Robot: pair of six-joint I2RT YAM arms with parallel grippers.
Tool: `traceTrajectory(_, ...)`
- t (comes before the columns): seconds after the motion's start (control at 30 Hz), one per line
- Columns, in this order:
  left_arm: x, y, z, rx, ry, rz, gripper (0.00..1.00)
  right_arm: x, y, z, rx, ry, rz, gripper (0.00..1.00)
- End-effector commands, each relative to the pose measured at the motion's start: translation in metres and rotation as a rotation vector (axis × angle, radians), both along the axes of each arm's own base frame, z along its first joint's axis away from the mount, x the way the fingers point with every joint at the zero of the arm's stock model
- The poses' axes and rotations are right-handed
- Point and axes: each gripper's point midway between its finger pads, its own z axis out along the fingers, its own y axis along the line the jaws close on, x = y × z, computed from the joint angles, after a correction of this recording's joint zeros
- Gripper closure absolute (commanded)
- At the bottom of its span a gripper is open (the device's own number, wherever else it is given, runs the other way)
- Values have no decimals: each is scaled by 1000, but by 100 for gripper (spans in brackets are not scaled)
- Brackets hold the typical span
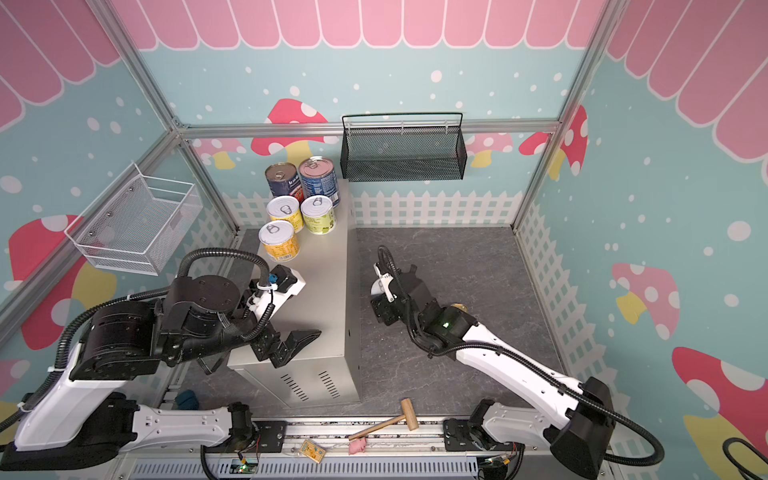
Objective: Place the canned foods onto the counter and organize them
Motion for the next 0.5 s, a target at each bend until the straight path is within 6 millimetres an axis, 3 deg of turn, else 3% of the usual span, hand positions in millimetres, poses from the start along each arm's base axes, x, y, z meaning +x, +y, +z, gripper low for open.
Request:
traceTrajectory(0.0,5,17,2,13,-47,57,1,-11,-1,43,-52,-55,95,43)
traceTrajectory(0.13,5,27,7,-22,-67,78,1,-15,-1,98,-39,-129,136,43)
traceTrajectory(0.27,5,37,4,-23,-81,104,1,-14,2,140,-58,-167,160,43)
traceTrajectory(0.47,7,52,-2,-32,-112,148,1,-17,22,179,-45,-185,262,43)
